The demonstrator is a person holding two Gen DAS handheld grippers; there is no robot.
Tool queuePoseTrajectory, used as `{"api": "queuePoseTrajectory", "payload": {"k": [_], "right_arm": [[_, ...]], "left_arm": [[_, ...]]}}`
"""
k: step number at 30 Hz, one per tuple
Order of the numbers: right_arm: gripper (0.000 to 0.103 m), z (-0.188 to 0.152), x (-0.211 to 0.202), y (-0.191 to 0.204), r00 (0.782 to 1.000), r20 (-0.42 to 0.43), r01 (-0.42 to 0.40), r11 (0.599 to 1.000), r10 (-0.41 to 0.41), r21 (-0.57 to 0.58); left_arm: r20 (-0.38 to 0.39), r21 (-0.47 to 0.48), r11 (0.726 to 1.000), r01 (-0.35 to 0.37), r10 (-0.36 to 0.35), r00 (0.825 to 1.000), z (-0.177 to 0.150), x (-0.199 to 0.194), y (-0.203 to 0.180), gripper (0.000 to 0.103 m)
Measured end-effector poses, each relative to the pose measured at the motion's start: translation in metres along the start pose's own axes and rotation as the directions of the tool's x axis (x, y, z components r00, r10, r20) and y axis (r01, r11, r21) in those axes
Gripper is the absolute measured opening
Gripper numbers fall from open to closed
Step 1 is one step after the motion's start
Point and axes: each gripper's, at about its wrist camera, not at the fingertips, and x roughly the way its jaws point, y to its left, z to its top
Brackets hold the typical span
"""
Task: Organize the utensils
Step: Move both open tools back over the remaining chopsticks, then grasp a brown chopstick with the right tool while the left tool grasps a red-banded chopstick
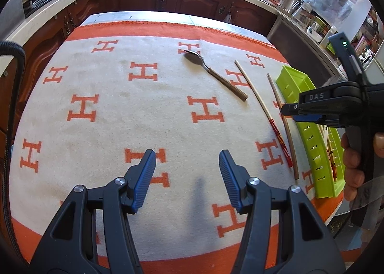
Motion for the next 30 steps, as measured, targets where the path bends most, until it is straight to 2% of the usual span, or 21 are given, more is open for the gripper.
{"api": "queuePoseTrajectory", "payload": {"k": [8,10,13,18,24,30], "right_arm": [[0.024,-0.002,0.025,0.007,0.996,-0.035,0.087,0.996,-0.087,-0.001],[0.022,-0.002,0.032,0.008,0.995,-0.054,0.086,0.996,-0.086,0.003],[0.015,-0.004,0.032,0.014,0.995,-0.028,0.094,0.995,-0.095,-0.027],[0.007,-0.013,0.034,0.029,0.999,-0.026,0.020,0.994,-0.023,-0.111],[0.006,-0.033,0.029,0.040,0.995,-0.052,-0.094,0.979,0.086,-0.179],[0.006,-0.053,0.018,0.040,0.981,-0.059,-0.191,0.966,0.184,-0.177]], "left_arm": [[0.007,-0.023,1.000,0.015,-0.015,1.000,-0.002,-0.001,0.007,0.052],[0.005,-0.027,0.999,0.017,-0.017,1.000,-0.003,0.000,0.008,0.052],[0.004,-0.029,0.999,0.018,-0.018,1.000,-0.003,0.000,0.008,0.052],[-0.002,-0.037,0.999,0.020,-0.020,1.000,-0.002,0.001,0.008,0.052],[-0.017,-0.031,0.999,0.034,-0.034,0.999,0.008,0.004,0.003,0.052],[-0.046,-0.033,0.997,0.072,-0.073,0.996,0.031,0.016,-0.008,0.052]]}}
